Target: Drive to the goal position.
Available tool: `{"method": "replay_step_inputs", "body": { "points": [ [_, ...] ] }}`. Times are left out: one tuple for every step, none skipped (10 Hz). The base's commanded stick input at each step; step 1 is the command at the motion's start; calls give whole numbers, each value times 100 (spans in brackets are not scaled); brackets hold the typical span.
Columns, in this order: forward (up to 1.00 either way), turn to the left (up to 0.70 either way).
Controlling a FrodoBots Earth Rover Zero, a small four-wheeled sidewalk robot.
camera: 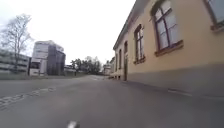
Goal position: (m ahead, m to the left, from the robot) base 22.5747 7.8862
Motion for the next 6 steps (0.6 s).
{"method": "replay_step_inputs", "body": {
  "points": [
    [100,0],
    [100,0],
    [100,0],
    [100,0],
    [100,0],
    [100,0]
  ]
}}
